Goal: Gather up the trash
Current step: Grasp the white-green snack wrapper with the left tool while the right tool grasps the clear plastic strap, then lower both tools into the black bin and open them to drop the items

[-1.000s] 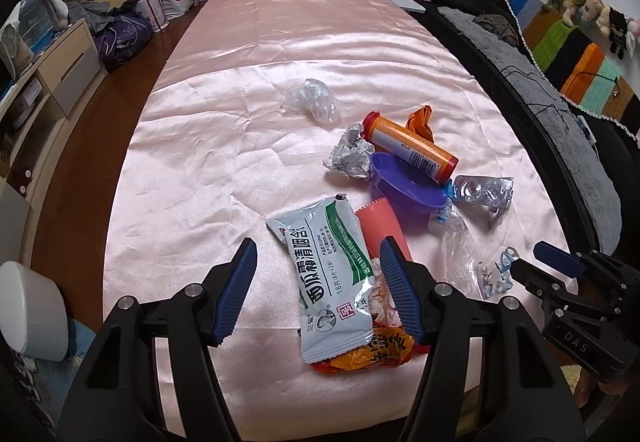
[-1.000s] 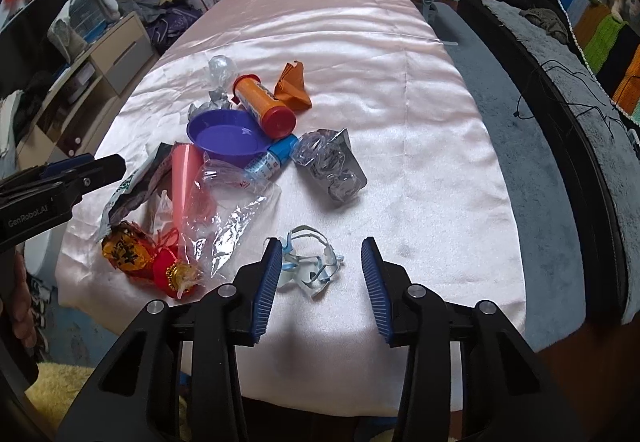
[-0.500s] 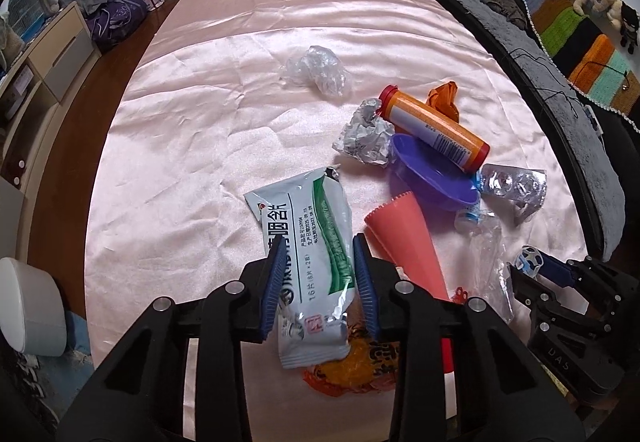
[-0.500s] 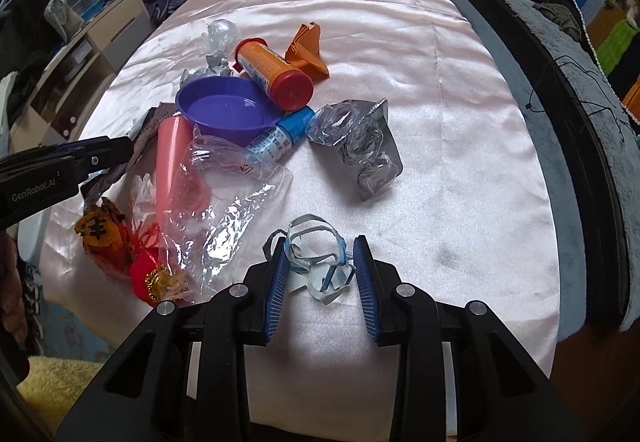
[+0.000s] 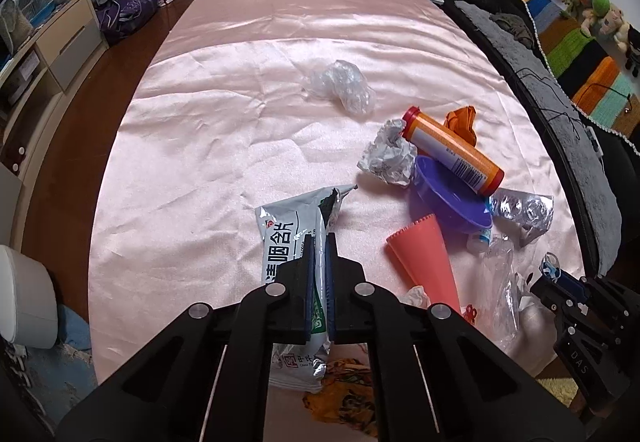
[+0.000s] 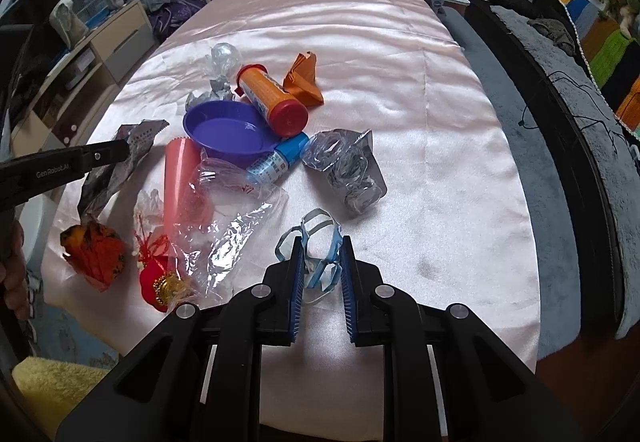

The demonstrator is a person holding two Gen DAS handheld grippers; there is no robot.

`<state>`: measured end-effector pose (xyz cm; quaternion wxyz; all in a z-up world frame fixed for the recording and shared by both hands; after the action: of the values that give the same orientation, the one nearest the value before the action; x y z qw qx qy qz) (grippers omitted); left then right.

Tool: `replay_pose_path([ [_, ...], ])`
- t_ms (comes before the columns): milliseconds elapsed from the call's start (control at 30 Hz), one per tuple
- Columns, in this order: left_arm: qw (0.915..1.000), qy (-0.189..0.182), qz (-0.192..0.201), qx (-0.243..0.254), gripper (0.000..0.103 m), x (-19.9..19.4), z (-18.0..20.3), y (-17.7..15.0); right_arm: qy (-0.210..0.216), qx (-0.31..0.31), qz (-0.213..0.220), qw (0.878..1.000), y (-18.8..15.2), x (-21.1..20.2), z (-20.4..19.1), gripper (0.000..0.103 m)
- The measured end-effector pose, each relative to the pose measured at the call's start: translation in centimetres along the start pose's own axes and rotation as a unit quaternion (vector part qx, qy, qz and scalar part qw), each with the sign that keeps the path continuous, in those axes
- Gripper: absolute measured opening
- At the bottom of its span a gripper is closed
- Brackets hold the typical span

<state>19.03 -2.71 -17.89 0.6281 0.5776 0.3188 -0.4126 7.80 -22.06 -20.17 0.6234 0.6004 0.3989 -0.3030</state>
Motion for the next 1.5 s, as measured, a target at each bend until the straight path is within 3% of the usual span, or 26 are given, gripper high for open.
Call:
replay_pose_path([
  [167,0.9991,-0.004,0.041,-0.006,0.002,-3.0,-0.3,0.6,-0.004,0.001,0.015,1.0,0.0,-1.3,0.2,0.018],
  [333,0.9973,-0.002,0.073,0.005,0.002,-7.1,0.0,-0.9,-0.007,-0.004,0.031,0.999,-0.4,-3.4,0.2,0.018],
  [500,0.9972,-0.016,0.073,-0.005,0.003,-9.8,-0.3,-4.9,0.012,0.002,0.039,0.999,-2.7,-5.3,-0.1,0.018],
  [767,0.9981,-0.013,0.059,0.008,0.003,-11.8,-0.4,-12.8,0.034,0.001,0.016,0.999,-9.3,-7.0,-2.2,0.018],
  [967,0.9992,-0.028,0.015,0.022,0.004,-9.7,-0.4,-18.6,0.058,-0.014,-0.005,0.998,-12.5,-6.4,-4.5,0.018],
  [1133,0.9978,-0.063,-0.016,0.013,0.004,-7.3,-0.1,-22.9,0.063,-0.02,-0.032,0.997,-14.3,-4.1,-6.1,0.019],
  [1200,0.9976,-0.059,-0.034,0.017,0.004,-5.4,-0.1,-24.6,0.074,-0.014,-0.042,0.996,-15.0,-2.8,-6.4,0.019],
  [1333,0.9958,-0.061,-0.067,0.005,0.004,-1.4,-0.5,-26.5,0.089,0.001,-0.061,0.994,-16.3,-0.2,-6.6,0.019],
  [1500,0.9942,-0.052,-0.09,0.027,0.004,1.4,0.0,-27.9,0.095,0.0,-0.086,0.992,-17.2,2.4,-6.8,0.021],
])
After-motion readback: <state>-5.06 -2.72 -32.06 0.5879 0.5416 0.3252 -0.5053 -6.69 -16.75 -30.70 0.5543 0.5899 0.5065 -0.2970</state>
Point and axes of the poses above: each gripper's, at about its wrist camera, not at the fingertips, and x roughly the way its jaws point, z to its right, y to its top, the point moved 2 cm from there along x, roughly the way its jaws point, and after that the axes turned 8 degrees about -x, right-handed, at the moved point
